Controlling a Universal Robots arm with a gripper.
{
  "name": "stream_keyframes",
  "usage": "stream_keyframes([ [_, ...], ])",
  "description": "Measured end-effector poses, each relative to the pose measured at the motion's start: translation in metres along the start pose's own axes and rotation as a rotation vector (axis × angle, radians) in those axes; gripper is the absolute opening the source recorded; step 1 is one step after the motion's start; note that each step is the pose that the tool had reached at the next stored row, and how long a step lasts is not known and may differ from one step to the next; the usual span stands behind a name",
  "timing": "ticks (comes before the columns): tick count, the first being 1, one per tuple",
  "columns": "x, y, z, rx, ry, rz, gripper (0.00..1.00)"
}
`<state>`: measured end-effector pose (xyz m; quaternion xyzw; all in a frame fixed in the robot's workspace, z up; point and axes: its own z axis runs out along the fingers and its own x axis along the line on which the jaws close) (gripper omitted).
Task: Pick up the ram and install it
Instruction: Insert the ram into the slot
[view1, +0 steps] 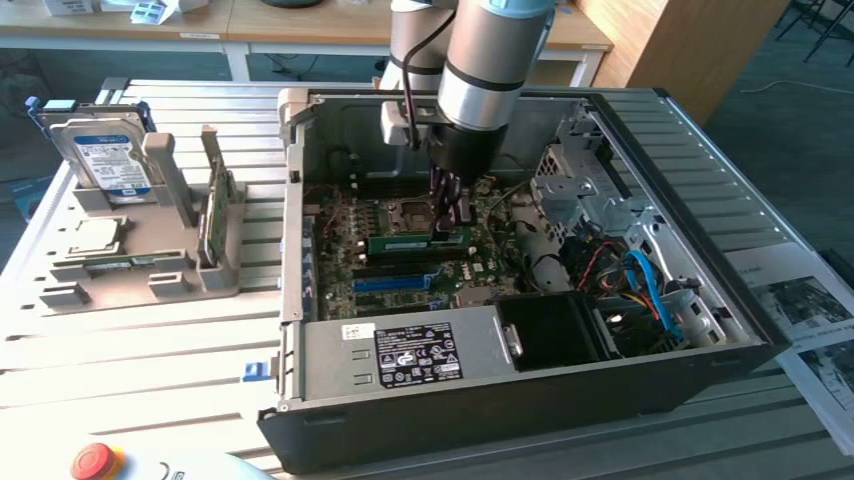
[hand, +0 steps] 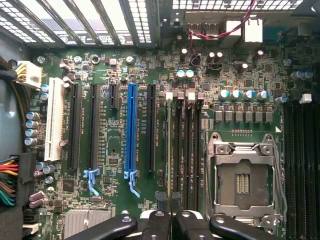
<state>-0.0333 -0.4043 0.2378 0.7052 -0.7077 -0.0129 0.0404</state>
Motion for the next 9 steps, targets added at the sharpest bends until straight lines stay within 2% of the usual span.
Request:
stream_keyframes([
  [9, -0.0001, 0.0008, 0.002, 0.002, 0.0001, 0.0, 0.12],
])
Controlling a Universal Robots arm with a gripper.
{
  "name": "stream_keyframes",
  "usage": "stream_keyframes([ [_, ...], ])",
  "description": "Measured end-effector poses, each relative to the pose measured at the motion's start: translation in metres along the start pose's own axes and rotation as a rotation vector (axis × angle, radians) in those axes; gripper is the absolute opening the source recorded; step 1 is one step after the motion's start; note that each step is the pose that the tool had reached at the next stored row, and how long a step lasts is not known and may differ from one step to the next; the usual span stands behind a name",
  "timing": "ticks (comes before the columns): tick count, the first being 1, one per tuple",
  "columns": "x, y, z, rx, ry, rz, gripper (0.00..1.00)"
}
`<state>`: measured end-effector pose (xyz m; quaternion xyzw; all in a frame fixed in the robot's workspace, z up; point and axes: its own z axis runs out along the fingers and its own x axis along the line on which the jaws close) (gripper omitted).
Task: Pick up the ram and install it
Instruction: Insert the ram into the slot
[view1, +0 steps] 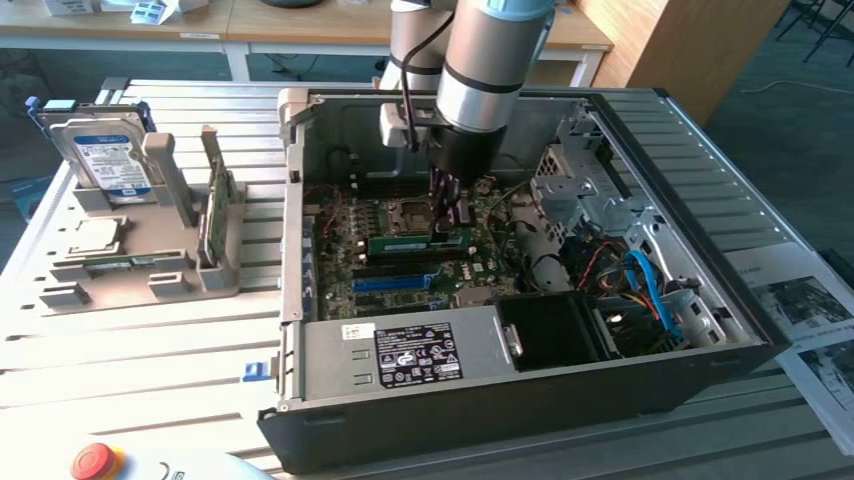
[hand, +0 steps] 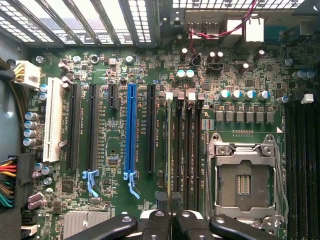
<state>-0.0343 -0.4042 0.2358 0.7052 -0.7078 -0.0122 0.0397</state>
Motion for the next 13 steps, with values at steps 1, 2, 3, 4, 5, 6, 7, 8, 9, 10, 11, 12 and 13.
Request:
stream_keyframes([
  [1, 0.0, 0.0, 0.0, 0.0001, 0.0, 0.0, 0.12],
  [2, 0.0, 0.0, 0.0, 0.0005, -0.0001, 0.0, 0.12],
  [3, 0.0, 0.0, 0.0001, 0.0012, -0.0001, 0.0, 0.12],
  [4, -0.0001, 0.0, 0.0001, 0.0022, -0.0002, 0.0, 0.12],
  [5, -0.0001, 0.0, 0.0001, 0.0035, -0.0002, 0.0, 0.12],
  [6, -0.0001, 0.0, 0.0001, 0.0049, -0.0001, -0.001, 0.12],
  [7, -0.0002, 0.0, 0.0001, 0.0063, -0.0001, -0.001, 0.12],
  [8, -0.0001, 0.0, 0.0001, 0.0071, -0.0001, -0.001, 0.12],
  [9, -0.0001, 0.0, 0.0001, 0.0072, -0.0001, -0.001, 0.12],
  [10, -0.0001, 0.0, 0.0001, 0.0074, 0.0, -0.001, 0.12],
  [11, -0.0001, 0.0001, 0.0001, 0.0076, -0.0001, -0.001, 0.12],
  [12, -0.0002, 0.0002, 0.0001, 0.0082, -0.0001, -0.001, 0.12],
  [13, -0.0001, 0.0004, 0.0001, 0.0088, -0.0001, -0.001, 0.12],
])
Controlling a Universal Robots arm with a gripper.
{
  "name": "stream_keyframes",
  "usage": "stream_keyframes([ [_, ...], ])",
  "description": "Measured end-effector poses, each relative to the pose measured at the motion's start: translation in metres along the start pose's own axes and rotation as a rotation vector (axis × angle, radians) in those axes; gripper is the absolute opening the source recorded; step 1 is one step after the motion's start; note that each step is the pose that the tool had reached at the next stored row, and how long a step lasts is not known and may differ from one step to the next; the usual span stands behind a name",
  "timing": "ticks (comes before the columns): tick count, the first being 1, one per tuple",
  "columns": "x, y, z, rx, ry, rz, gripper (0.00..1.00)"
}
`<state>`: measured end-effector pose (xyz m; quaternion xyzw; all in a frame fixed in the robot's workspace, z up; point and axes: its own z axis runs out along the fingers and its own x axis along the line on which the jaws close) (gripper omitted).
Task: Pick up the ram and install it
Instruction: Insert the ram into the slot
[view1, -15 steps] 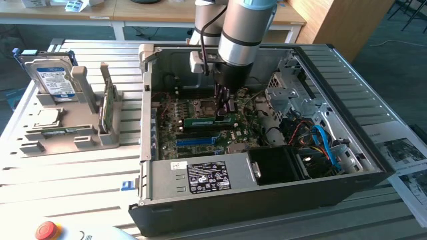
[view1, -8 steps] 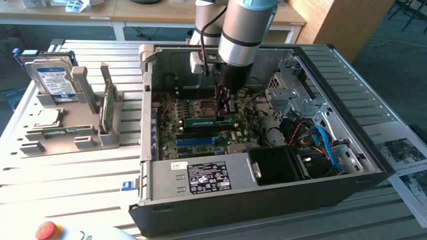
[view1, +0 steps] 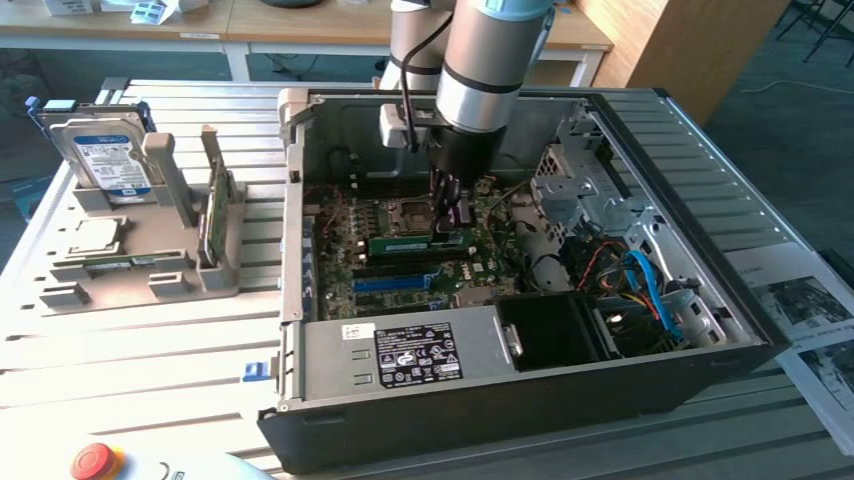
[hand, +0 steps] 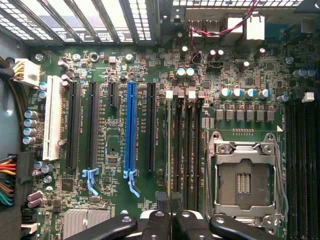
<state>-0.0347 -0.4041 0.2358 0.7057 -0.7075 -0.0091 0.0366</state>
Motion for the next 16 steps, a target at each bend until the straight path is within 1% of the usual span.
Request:
stream_keyframes([
  [5, 0.0, 0.001, 0.0001, 0.0022, 0.0, 0.0, 0.12],
  [16, 0.0, 0.0011, 0.0002, 0.0019, -0.0005, 0.009, 0.12],
])
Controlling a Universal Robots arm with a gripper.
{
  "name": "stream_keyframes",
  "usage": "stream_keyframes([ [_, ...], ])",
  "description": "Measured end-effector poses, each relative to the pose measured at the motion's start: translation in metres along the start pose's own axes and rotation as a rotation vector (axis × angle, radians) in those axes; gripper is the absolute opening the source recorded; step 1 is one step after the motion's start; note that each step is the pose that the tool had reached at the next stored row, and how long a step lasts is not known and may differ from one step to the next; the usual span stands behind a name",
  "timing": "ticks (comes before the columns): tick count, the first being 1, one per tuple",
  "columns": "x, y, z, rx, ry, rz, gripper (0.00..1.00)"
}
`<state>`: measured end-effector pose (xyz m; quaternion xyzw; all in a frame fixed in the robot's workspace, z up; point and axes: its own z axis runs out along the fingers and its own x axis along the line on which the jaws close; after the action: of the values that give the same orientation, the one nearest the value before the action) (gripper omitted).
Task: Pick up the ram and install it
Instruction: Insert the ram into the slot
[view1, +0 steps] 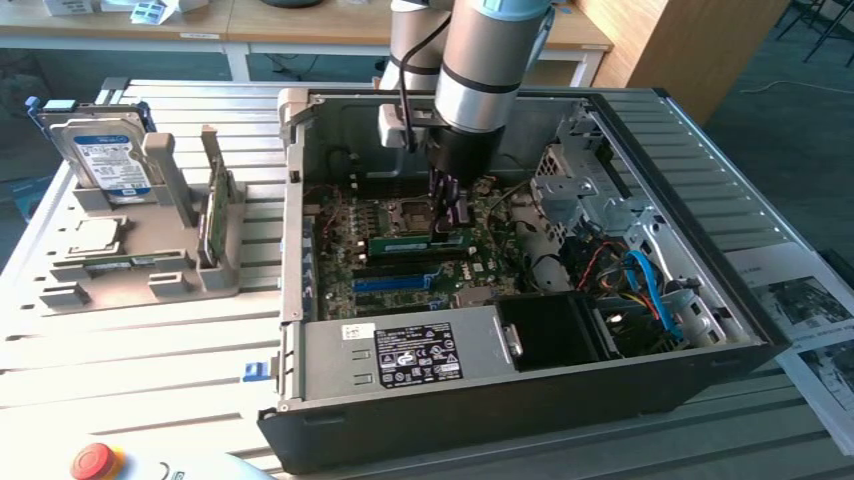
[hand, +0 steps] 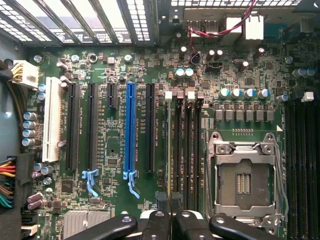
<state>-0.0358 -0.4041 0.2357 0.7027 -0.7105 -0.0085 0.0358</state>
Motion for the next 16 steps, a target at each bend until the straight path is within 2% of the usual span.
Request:
stream_keyframes([
  [16, 0.0, 0.0, 0.001, 0.0004, -0.0006, 0.009, 0.12],
])
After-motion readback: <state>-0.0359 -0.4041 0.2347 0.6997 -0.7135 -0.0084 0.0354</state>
